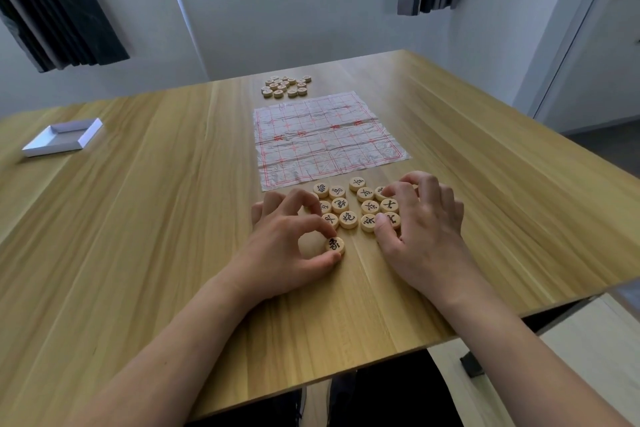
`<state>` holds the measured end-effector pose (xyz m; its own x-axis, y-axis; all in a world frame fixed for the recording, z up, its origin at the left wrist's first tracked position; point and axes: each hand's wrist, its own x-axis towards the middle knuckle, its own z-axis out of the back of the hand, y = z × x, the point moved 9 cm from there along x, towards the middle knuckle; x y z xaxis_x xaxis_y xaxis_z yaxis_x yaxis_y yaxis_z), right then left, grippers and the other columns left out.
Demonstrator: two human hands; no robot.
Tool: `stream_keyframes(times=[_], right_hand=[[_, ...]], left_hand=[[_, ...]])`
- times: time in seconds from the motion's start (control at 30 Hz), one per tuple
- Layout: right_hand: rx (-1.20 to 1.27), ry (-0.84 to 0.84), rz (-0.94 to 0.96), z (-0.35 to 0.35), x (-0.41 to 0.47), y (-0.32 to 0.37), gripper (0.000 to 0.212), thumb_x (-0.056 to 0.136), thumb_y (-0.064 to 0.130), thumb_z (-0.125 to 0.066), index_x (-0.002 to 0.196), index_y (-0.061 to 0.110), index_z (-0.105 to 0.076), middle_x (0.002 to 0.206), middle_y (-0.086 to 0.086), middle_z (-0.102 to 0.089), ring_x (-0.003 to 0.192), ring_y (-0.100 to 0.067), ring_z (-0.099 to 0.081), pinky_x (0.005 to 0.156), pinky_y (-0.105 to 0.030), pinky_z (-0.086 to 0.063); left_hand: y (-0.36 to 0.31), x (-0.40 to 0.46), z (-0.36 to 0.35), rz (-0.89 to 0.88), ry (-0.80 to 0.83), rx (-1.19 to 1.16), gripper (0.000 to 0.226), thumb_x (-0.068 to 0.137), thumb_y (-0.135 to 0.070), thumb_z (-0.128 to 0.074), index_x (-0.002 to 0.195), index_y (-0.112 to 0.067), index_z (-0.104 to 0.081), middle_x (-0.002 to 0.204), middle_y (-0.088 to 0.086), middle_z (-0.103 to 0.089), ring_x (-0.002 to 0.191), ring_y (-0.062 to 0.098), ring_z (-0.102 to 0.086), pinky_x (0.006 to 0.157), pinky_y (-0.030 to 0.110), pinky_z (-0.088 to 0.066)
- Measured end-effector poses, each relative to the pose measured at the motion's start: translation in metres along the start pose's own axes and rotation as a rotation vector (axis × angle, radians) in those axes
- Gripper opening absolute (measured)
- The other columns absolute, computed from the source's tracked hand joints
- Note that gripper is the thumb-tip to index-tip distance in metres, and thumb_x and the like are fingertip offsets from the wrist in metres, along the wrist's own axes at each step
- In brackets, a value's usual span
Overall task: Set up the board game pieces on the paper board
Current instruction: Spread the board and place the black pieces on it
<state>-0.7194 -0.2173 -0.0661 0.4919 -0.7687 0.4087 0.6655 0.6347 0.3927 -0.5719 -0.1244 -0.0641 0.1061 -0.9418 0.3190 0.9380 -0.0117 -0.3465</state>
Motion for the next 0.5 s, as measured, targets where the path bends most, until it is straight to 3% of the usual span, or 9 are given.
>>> stream_keyframes(times=[0.1,0.27,0.4,0.5], right_hand=[[0.013,0.002,-0.002,-0.001,0.002,-0.001,0.038,0.084,0.044,-0.042,0.116,0.028,-0.052,0.125,0.005,-0.033,0.118,-0.016,-0.029,0.099,-0.033,-0.018],[0.088,0.003,-0.050,0.004,0.002,-0.007,0.040,0.081,0.048,-0.043,0.114,0.031,-0.058,0.126,0.009,-0.034,0.120,-0.013,-0.026,0.095,-0.022,-0.009],[0.041,0.028,-0.001,0.002,0.001,-0.001,0.034,0.085,0.046,-0.055,0.116,0.033,-0.057,0.128,0.010,-0.034,0.122,-0.013,-0.025,0.097,-0.025,-0.010],[0.020,0.042,0.025,-0.001,0.001,0.004,0.035,0.085,0.045,-0.061,0.118,0.035,-0.056,0.128,0.011,-0.032,0.122,-0.012,-0.025,0.100,-0.028,-0.010]], left_hand=[[0.000,0.000,0.003,-0.017,-0.048,-0.013,0.030,0.072,-0.063,-0.061,0.089,-0.040,-0.070,0.110,-0.025,-0.042,0.107,0.006,-0.030,0.092,0.024,-0.018],[0.016,-0.003,0.022,0.080,-0.217,-0.050,0.025,0.068,-0.057,-0.064,0.083,-0.038,-0.069,0.114,-0.024,-0.044,0.108,0.009,-0.032,0.092,0.026,-0.020],[0.031,-0.005,0.034,0.142,-0.269,-0.046,0.023,0.067,-0.052,-0.069,0.085,-0.037,-0.070,0.119,-0.022,-0.044,0.113,0.012,-0.030,0.091,0.015,-0.015],[0.035,-0.005,0.034,0.156,-0.263,-0.055,0.023,0.067,-0.052,-0.070,0.085,-0.038,-0.070,0.121,-0.023,-0.043,0.116,0.013,-0.029,0.091,0.015,-0.015]])
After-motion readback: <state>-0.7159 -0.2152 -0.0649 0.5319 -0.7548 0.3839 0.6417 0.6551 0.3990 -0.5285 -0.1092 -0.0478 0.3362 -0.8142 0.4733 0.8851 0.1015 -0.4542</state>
